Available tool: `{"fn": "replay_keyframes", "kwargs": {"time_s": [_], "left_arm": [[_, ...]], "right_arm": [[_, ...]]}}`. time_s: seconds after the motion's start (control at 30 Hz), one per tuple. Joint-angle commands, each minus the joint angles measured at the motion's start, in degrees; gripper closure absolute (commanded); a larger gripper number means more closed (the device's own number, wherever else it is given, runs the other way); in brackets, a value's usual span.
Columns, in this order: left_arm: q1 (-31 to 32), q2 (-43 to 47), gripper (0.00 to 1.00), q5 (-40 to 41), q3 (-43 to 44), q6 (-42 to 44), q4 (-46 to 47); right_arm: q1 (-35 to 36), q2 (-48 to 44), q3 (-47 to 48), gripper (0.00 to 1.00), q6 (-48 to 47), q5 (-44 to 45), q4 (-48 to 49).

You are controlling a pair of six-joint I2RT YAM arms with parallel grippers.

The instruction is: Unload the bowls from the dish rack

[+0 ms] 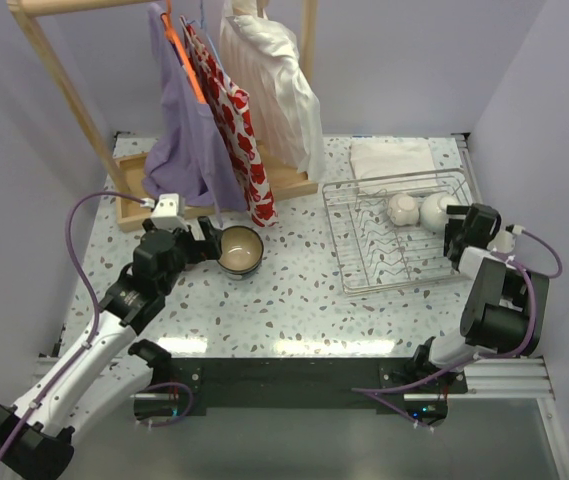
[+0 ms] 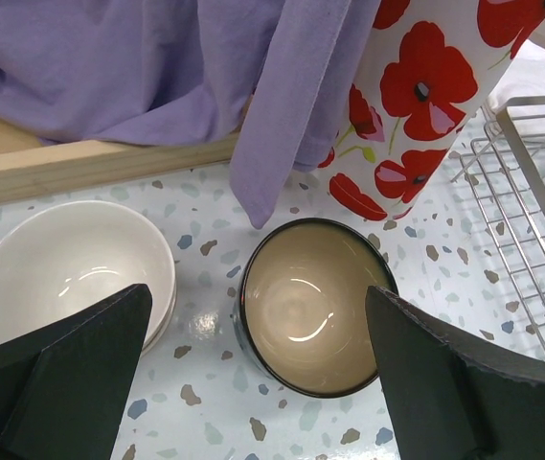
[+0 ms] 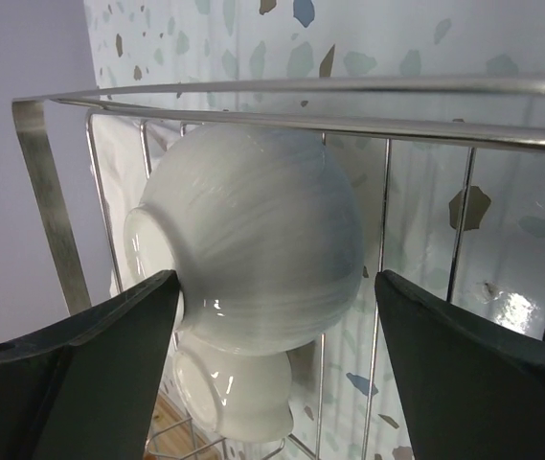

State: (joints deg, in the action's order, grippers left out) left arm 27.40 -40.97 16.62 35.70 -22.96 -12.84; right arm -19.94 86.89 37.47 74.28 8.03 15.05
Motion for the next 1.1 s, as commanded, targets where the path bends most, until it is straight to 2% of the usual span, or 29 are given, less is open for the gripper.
{"fn": "replay_keyframes", "kwargs": {"time_s": [0.0,0.13,0.33,0.5,0.67,0.9,1.07], "left_arm": [[-0.3,-0.2,0.01,-0.4,-0.7,0.6,3.3],[-0.3,-0.7,0.01,-0.4,-0.8,0.6,3.2],[-0.4,-1.0,0.02,-0.9,-0.9,0.6,3.7],[-0.4,-1.0,0.02,-0.8,-1.0,0.6,3.6],[-0.4,-1.0,0.02,-0.7,-1.0,0.5,3.5],[-0.5,-1.0,0.02,-0.8,-1.0,0.5,3.6],[-0.5,-0.4,0.02,-0.9,-1.1,0.5,3.9]], "right_arm": [[-0.1,1.5,-1.3,0.2,2.6,1.9,6.3],[-0.1,2.1,-2.5,0.28,5.3,0.2,8.3],[0.0,-0.2,0.2,0.21,1.8,1.8,3.1],[-0.1,0.7,1.3,0.09,3.1,2.6,-1.1],[0.0,1.9,0.3,0.08,4.4,1.8,1.7],[-0.1,-0.7,3.7,0.06,-2.3,2.0,-2.6],[-0.1,-5.2,9.7,0.01,-11.8,3.4,-14.3]]}}
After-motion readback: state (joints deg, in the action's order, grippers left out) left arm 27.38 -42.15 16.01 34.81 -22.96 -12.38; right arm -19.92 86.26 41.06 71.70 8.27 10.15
